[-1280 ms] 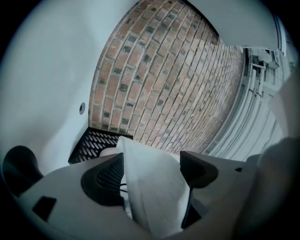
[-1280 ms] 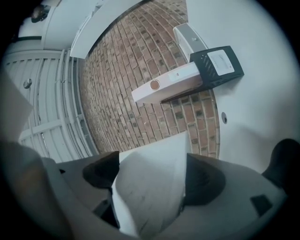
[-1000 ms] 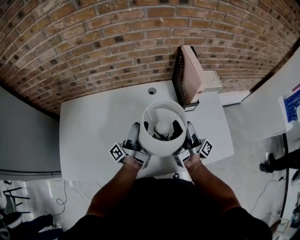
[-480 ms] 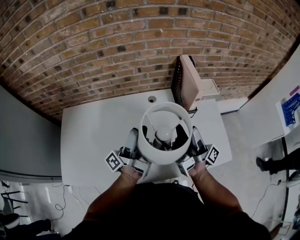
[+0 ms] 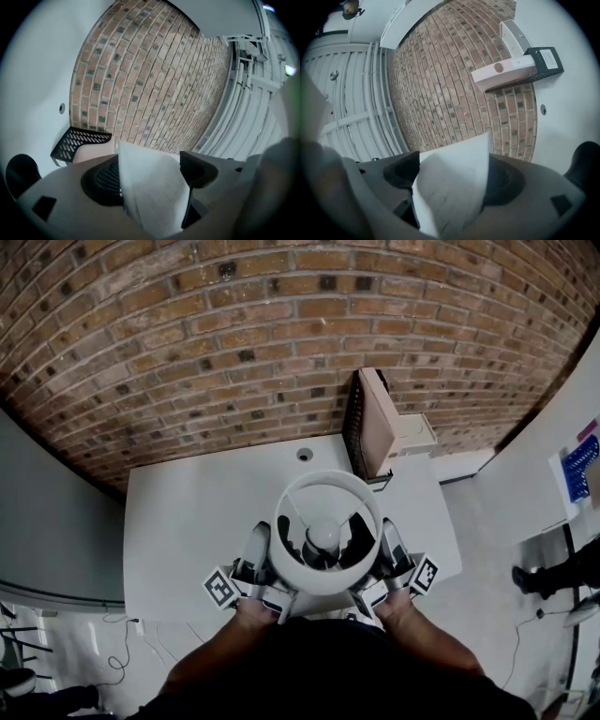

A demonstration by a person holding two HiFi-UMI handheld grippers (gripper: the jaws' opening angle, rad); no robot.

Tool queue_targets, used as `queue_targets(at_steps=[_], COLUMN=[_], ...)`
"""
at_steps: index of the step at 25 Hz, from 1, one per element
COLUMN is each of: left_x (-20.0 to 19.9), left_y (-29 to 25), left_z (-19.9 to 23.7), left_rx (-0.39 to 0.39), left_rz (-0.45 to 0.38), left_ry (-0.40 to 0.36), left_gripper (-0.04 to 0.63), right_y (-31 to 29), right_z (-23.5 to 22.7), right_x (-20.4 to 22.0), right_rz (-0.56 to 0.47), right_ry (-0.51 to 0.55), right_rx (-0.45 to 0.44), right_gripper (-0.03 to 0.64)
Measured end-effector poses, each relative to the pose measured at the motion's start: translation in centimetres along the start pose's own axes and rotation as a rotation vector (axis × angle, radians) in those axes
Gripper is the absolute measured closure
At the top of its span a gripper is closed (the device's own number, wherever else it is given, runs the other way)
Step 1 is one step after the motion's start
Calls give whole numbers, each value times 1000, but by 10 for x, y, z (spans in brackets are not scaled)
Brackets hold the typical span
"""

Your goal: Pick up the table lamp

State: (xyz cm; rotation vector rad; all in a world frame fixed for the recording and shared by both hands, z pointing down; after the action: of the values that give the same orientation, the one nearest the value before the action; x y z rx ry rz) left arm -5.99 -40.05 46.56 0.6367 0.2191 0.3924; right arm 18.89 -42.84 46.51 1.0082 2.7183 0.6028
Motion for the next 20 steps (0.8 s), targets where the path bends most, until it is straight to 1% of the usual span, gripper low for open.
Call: queue_targets(at_steps=[8, 14, 20], left_x=[2, 1, 2], left_y=[1, 5, 6], left_z=[-7, -6, -5], left_rx=[15, -4, -6], left_rz=[-3, -3, 2], left_ry=[-8, -6, 0], left_gripper=[220, 221, 221], right_y=[1, 4, 6], right_z=[5, 1, 0], right_x=[3, 6, 6], right_rz=[10, -3, -10], right_ry=[9, -13, -12], right_rx=[-12, 0, 5], right_gripper=[196, 196, 196])
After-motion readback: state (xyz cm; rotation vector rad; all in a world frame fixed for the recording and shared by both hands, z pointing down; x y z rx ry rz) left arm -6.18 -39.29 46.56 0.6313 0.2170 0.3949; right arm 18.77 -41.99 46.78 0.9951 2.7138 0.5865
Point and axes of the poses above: the fingertips, and each gripper's own axes: y backward along the fingers, z to its left, x out of its underside, the point moved 8 cm from there along y, backward along the fingers, and after that the axes turned 7 degrees about x, right-handed, at the moved point
